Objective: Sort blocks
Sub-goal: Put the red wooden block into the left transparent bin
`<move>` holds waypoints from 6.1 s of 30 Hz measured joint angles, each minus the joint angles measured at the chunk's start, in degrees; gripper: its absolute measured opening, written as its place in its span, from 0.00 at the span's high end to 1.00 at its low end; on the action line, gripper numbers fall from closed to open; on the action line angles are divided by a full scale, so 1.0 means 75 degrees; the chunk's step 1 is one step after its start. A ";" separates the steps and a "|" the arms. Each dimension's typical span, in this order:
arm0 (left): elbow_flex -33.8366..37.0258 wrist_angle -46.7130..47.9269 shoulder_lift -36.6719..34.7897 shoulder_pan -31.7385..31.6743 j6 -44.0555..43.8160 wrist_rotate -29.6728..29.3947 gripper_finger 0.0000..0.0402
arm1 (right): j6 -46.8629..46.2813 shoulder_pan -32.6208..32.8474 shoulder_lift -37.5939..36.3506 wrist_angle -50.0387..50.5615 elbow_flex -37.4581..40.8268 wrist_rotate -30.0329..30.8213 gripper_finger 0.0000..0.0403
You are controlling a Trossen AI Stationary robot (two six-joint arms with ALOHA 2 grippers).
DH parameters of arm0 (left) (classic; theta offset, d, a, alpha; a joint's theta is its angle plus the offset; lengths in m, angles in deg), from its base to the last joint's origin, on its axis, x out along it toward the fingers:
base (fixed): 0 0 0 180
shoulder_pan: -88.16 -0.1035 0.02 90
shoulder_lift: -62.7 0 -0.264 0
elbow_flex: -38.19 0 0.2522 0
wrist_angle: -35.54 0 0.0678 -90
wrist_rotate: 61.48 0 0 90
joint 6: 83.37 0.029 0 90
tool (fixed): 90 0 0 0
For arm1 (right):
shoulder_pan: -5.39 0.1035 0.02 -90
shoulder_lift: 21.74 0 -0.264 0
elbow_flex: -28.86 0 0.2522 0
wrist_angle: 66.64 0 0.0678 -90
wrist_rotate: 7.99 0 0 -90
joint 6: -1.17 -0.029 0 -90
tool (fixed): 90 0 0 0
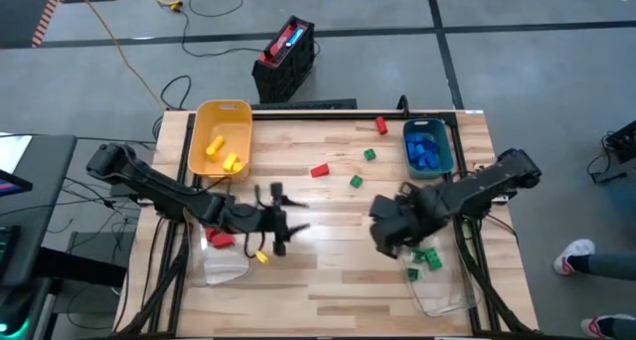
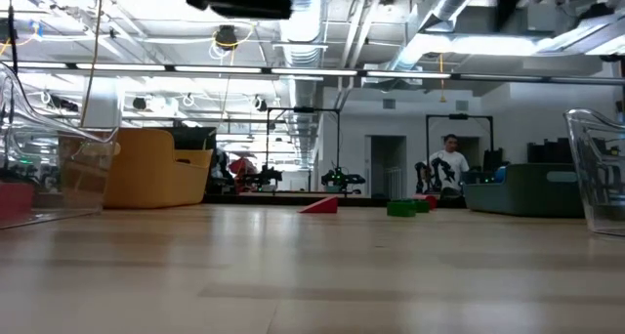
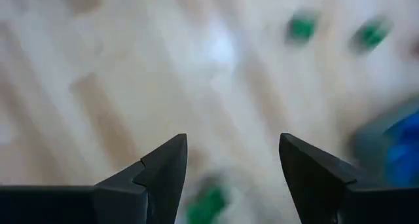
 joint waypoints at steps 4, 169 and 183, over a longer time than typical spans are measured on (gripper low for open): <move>0.0716 -0.0105 -0.0934 -0.0301 -0.0145 -0.0181 0.44 | 0.1780 -0.0912 0.0346 -0.0795 -0.0195 0.0727 0.37; -0.0762 1.0833 -0.1922 0.2679 -0.8957 0.1486 0.97 | 0.6129 -0.3368 0.2484 -0.2777 -0.0043 -0.2462 0.33; 0.0351 1.0952 -0.0777 0.2917 -1.0820 0.3316 0.81 | 0.6737 -0.4600 0.1468 -0.2376 0.0020 -0.1787 0.33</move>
